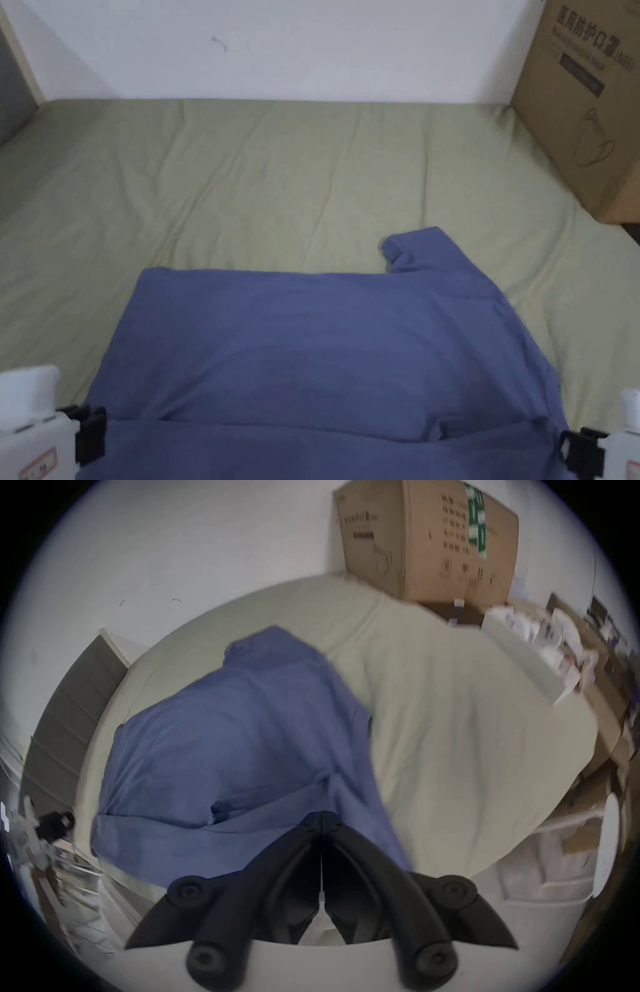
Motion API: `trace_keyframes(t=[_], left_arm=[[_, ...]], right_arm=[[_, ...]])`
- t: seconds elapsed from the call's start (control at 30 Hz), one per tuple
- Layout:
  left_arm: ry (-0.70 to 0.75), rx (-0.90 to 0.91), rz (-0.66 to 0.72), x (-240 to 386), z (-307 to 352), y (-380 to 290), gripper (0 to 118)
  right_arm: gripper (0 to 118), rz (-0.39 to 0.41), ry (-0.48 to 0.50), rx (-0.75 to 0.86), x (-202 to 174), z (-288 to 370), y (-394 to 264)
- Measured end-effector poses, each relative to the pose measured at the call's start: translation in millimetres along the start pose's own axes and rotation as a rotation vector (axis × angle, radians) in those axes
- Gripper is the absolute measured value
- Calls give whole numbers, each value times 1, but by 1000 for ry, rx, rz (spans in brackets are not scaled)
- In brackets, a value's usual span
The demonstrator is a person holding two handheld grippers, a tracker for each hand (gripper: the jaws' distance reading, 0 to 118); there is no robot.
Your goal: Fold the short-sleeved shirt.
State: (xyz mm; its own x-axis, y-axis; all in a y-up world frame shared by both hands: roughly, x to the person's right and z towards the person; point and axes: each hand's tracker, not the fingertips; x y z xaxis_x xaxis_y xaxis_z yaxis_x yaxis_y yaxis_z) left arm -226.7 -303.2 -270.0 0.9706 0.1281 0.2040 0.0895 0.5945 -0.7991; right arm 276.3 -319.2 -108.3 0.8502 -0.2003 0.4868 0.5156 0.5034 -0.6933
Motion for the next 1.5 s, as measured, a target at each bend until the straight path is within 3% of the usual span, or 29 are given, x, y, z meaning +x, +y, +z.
trace_keyframes(t=[0.07,0.17,0.3,0.37,0.4,0.43,0.57,0.63,0.67,0.8,0.83,0.9,0.93,1.03,1.2,1.27,1.3,1.33,1.37,1.4,1.5], left_arm=[[5,-12,29,7,-14,-5,0],[26,-25,-20,6,-25,3,0],[46,-15,-39,4,-29,27,0],[58,-17,-47,7,-34,39,0],[62,-12,-53,10,-34,41,0],[59,-15,-55,11,-37,45,0],[41,-60,-49,14,-56,47,0],[67,-116,-69,18,-67,46,0],[80,-116,-85,16,-73,43,0],[57,-132,-55,11,-78,45,0],[58,-130,-52,10,-79,45,0],[65,-131,-62,11,-81,46,0],[78,-124,-65,11,-80,47,0],[80,-116,-66,9,-74,48,0],[81,-45,-79,2,-70,73,1],[91,-36,-73,-2,-79,104,38],[96,-32,-70,-3,-86,119,63],[86,1,-63,-5,-98,137,95],[66,28,-66,-10,-115,155,112],[76,14,-68,-13,-132,169,118],[148,-63,-69,-17,-184,211,110]], right_arm=[[0,-27,68,-56,-1,-18,-3],[0,51,20,-33,-13,-28,17],[3,56,55,44,-13,-46,85],[65,91,32,101,-22,-63,132],[85,130,18,122,-24,-76,153],[85,168,19,104,-25,-94,176],[85,194,16,-10,-21,-174,239],[85,181,-76,-123,-19,-215,246],[85,211,-81,-175,-17,-232,246],[81,189,-51,-164,-17,-228,245],[67,207,-43,-149,-18,-222,246],[17,240,-46,-129,-18,-215,244],[6,213,20,-163,-18,-216,245],[6,241,-47,-162,-31,-218,242],[6,180,-5,-127,-26,-200,250],[6,174,-2,-115,-24,-195,251],[6,178,-2,-115,-25,-194,251],[6,183,-3,-118,-25,-194,251],[5,189,-3,-119,-25,-194,250],[6,191,-5,-120,-25,-195,251],[6,190,-5,-128,-24,-197,250]])
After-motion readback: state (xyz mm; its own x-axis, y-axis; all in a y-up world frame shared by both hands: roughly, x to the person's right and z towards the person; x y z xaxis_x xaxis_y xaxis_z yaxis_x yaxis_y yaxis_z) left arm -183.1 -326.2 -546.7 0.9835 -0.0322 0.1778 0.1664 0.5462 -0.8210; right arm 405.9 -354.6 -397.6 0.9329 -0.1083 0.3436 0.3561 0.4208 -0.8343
